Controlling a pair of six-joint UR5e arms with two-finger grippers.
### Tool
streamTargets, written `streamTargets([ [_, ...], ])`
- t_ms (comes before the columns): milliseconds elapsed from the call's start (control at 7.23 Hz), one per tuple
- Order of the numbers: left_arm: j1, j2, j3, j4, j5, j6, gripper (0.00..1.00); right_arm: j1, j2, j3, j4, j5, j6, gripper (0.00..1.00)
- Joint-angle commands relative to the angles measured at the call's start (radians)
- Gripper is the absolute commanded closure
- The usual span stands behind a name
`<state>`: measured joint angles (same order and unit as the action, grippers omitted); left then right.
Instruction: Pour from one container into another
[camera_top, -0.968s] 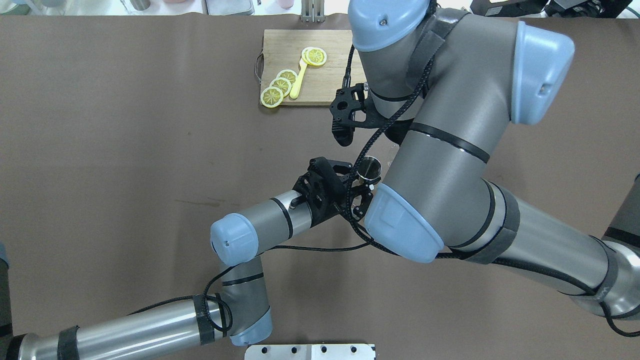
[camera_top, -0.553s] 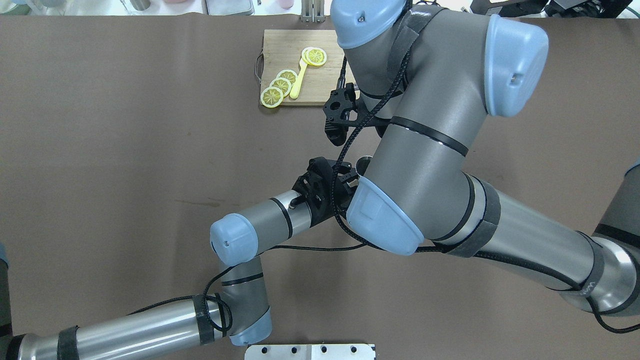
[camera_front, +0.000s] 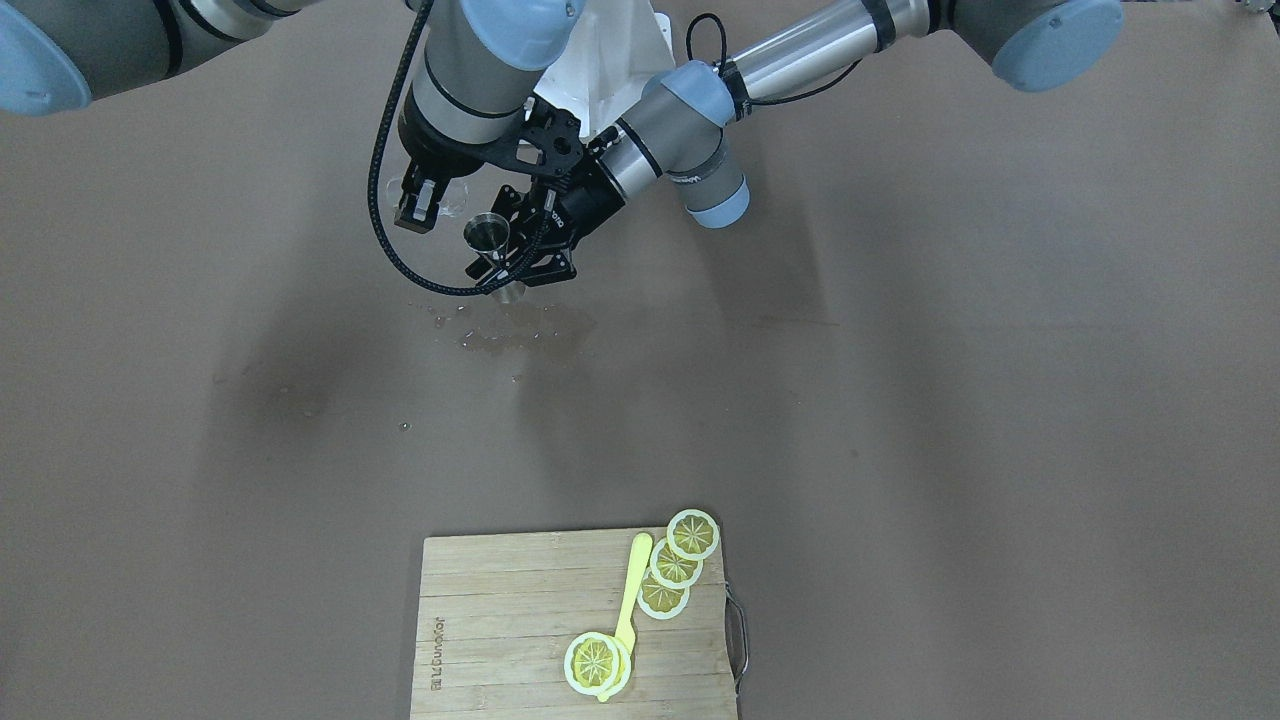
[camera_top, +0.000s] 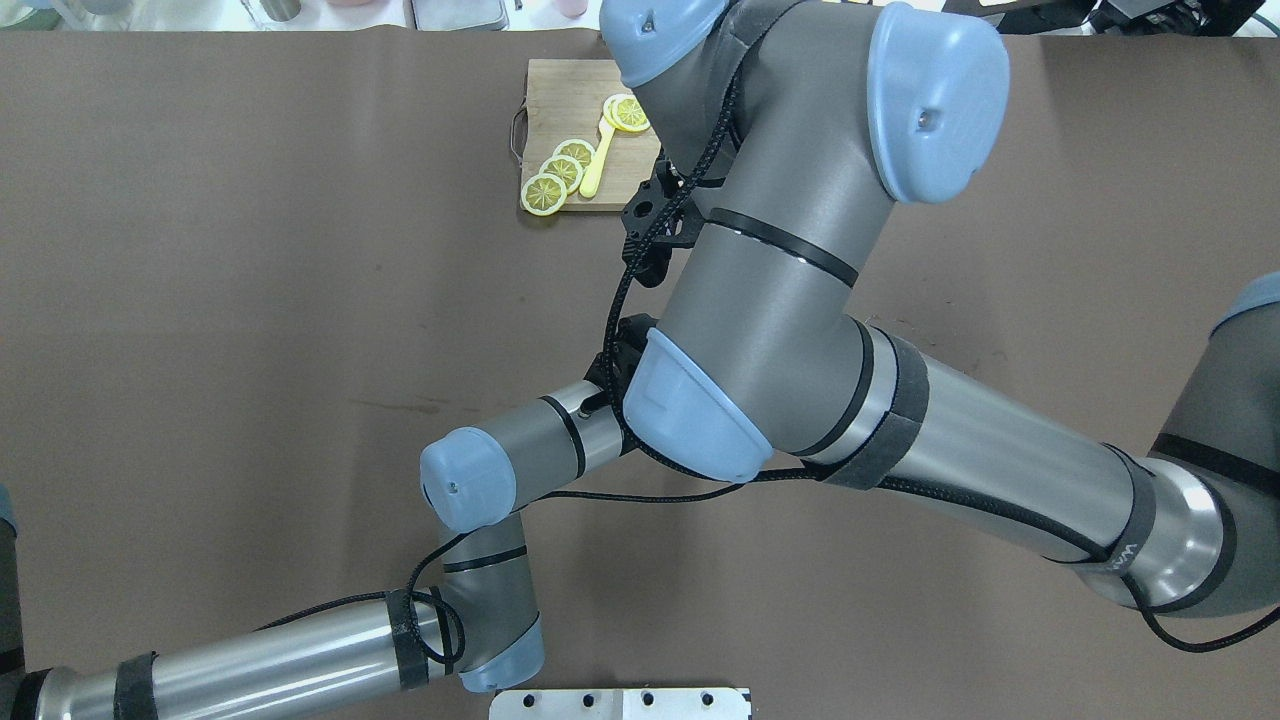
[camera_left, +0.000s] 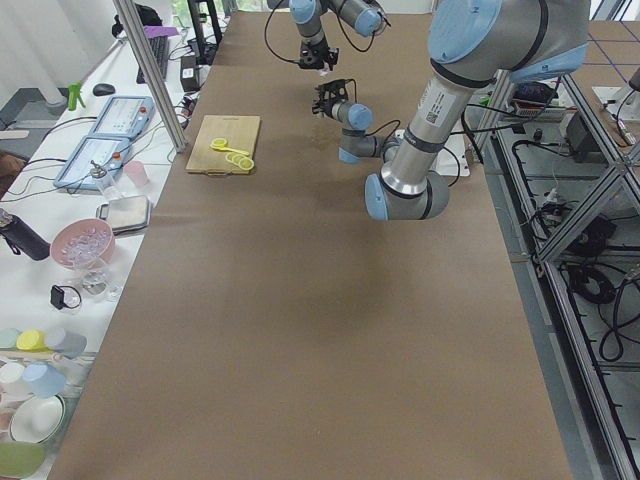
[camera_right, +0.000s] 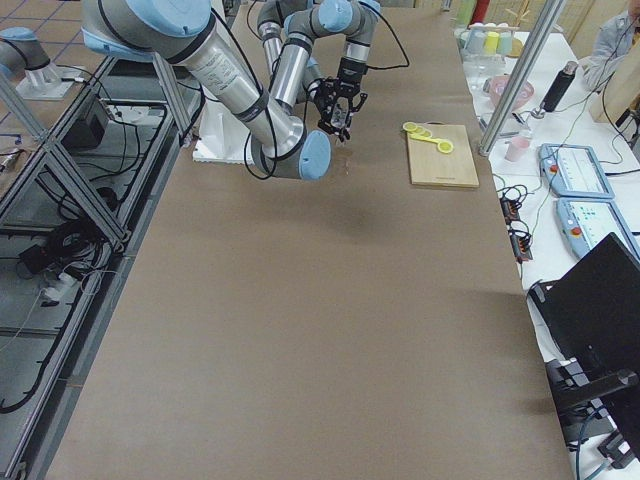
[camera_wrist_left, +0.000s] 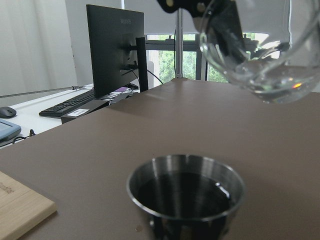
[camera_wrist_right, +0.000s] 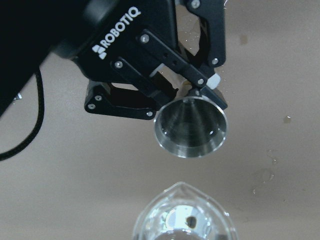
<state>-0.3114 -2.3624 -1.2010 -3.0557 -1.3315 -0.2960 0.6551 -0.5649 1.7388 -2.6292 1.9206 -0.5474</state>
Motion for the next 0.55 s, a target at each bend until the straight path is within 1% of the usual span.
streamTargets([
  [0,0.000,0.000,0.000,0.000,0.000,0.000,1.00,-0.003,0.008,-0.019,-0.044,0.003,0.000,1.00],
  [138,0.000,0.000,0.000,0.000,0.000,0.000,1.00,-0.005,0.011,-0.030,-0.054,0.003,0.000,1.00],
  [415,0.002,0.000,0.000,0.000,0.000,0.000,1.00,-0.003,0.055,-0.108,-0.055,0.003,-0.008,1.00],
])
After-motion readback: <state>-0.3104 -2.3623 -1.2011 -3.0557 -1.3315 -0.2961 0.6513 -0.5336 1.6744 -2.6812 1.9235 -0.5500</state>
